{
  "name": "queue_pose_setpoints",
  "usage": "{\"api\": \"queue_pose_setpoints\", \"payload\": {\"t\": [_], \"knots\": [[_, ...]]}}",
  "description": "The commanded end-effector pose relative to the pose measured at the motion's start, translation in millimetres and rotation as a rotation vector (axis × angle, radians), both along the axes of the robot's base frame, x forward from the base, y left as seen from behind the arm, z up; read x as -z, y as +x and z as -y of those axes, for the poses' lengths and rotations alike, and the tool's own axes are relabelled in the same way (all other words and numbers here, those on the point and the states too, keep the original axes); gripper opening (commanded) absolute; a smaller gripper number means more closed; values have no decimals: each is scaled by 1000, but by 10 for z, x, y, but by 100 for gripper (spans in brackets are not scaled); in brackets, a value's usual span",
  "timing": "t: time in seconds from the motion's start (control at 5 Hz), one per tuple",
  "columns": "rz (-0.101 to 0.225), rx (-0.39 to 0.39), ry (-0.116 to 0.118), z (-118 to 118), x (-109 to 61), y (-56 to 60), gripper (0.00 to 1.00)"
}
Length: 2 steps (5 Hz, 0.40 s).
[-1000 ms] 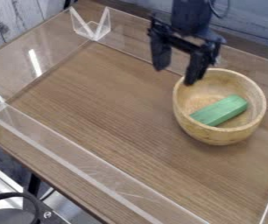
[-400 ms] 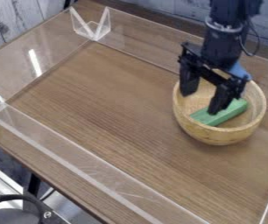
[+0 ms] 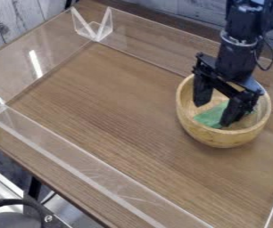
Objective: Remove the green block from inside the brown bowl and put it on the table
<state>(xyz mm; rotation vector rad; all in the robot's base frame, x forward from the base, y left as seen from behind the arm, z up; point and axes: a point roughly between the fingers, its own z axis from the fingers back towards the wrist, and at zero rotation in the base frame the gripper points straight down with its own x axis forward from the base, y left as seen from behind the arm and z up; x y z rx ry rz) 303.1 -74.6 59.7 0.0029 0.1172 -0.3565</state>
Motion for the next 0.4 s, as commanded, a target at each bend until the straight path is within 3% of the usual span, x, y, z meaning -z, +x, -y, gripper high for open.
{"api": "queue_pose_setpoints", "payload": {"t": [0.0, 0.2], "knots": [[73, 31, -14, 78, -112, 142, 100], [86, 47, -17, 97, -58, 175, 100]]}}
